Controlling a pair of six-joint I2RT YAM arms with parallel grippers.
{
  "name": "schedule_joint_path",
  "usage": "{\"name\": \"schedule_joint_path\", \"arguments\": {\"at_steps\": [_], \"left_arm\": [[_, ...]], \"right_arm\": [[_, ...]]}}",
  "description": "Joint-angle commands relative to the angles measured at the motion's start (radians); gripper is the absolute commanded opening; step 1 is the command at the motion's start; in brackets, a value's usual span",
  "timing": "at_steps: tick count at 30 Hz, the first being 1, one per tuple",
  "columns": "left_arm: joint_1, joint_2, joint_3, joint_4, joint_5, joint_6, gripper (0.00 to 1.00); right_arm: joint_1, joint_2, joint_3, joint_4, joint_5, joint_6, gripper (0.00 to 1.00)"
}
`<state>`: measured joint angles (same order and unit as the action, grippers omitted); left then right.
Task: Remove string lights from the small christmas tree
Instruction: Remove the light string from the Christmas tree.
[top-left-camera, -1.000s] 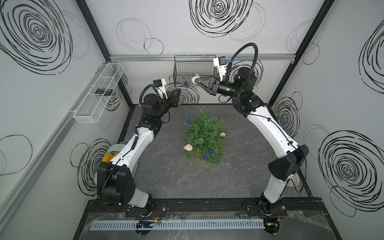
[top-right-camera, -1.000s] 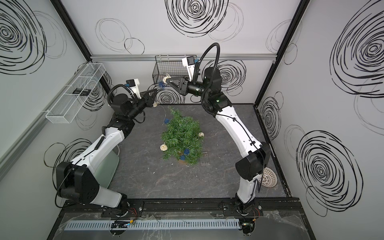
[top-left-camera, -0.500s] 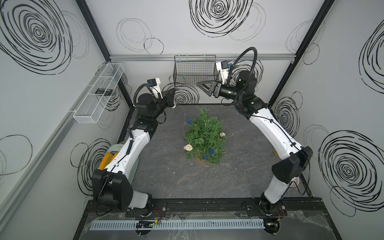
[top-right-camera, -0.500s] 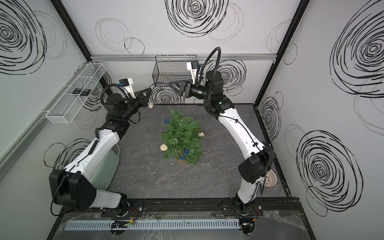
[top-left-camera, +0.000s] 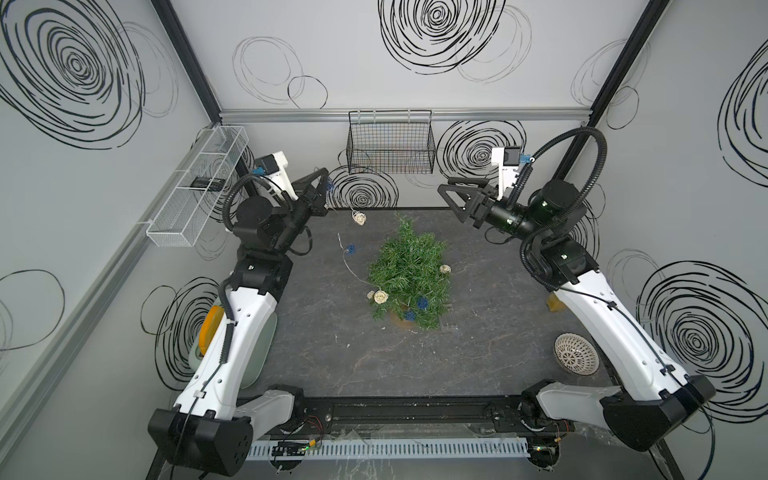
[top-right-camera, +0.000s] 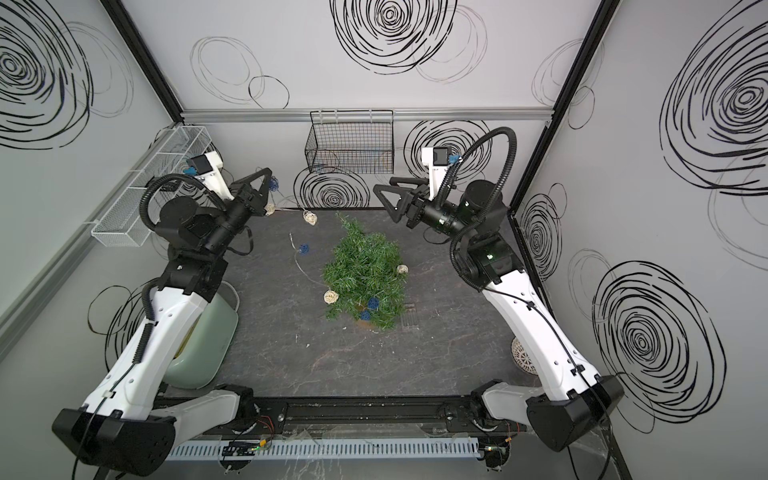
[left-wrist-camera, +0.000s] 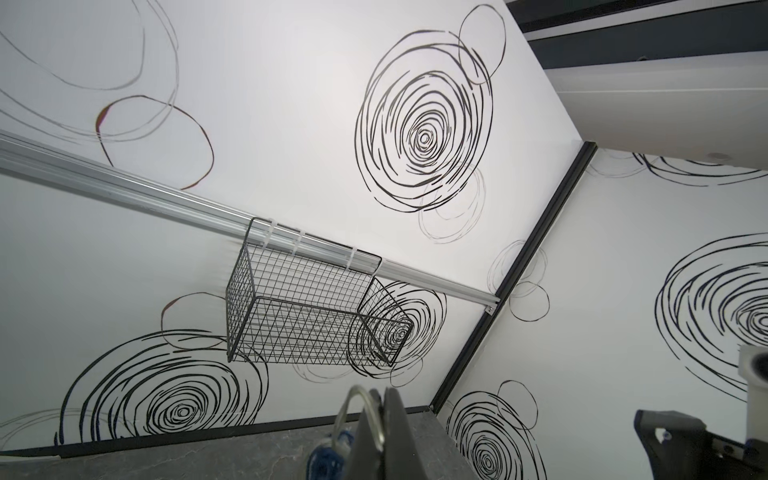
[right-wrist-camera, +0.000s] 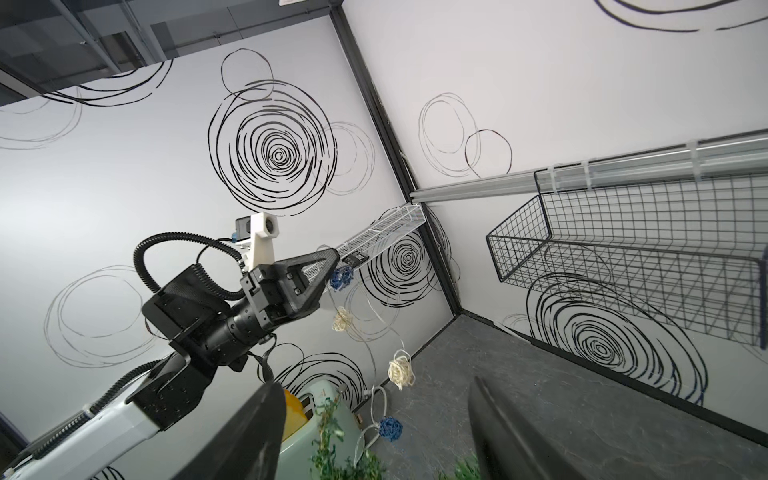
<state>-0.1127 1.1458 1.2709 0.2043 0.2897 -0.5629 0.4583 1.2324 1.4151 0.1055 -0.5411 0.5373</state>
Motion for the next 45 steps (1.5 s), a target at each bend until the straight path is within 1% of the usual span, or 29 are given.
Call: {"name": "schedule_joint_path", "arguments": {"at_steps": [1,7,8,11,14,17,22,24,30,35,40,45], "left_arm": [[0.007,-0.063,0.005,-0.018,-0.012,-0.024,0.00],[-0.015,-0.175,0.017,-0.070,0.007,-0.035,0.00],[-0.024,-0.190,0.022,-0.081,0.011,-0.037,0.00],[-0.069,-0.224,0.044,-0.116,0.010,-0.028,0.00],[-0.127,-0.244,0.077,-0.146,-0.009,-0.010,0.00],[-0.185,-0.249,0.120,-0.172,-0.027,0.000,0.00],[-0.284,-0.254,0.159,-0.193,-0.041,-0.002,0.00],[-0.320,-0.257,0.158,-0.194,-0.050,-0.001,0.00],[-0.383,-0.249,0.157,-0.161,-0.030,-0.043,0.00],[-0.423,-0.244,0.160,-0.115,-0.012,-0.089,0.00],[-0.442,-0.253,0.144,-0.073,0.000,-0.134,0.00],[-0.452,-0.253,0.139,-0.048,0.021,-0.162,0.00]], "right_arm": [[0.003,-0.067,-0.064,0.064,0.023,-0.008,0.74],[0.025,-0.167,-0.190,0.103,0.026,-0.018,0.75],[0.033,-0.181,-0.205,0.102,0.030,-0.025,0.77],[0.064,-0.214,-0.238,0.092,0.037,-0.061,0.78],[0.118,-0.239,-0.257,0.049,0.034,-0.136,0.78],[0.216,-0.241,-0.263,-0.029,0.039,-0.226,0.78],[0.408,-0.239,-0.294,-0.118,0.195,-0.372,0.79],[0.480,-0.231,-0.312,-0.140,0.279,-0.417,0.79],[0.666,-0.171,-0.367,-0.130,0.520,-0.525,0.79],[0.760,-0.105,-0.373,-0.099,0.652,-0.587,0.79],[0.807,-0.073,-0.399,-0.011,0.760,-0.636,0.78],[0.802,-0.115,-0.469,0.137,0.763,-0.656,0.78]]}}
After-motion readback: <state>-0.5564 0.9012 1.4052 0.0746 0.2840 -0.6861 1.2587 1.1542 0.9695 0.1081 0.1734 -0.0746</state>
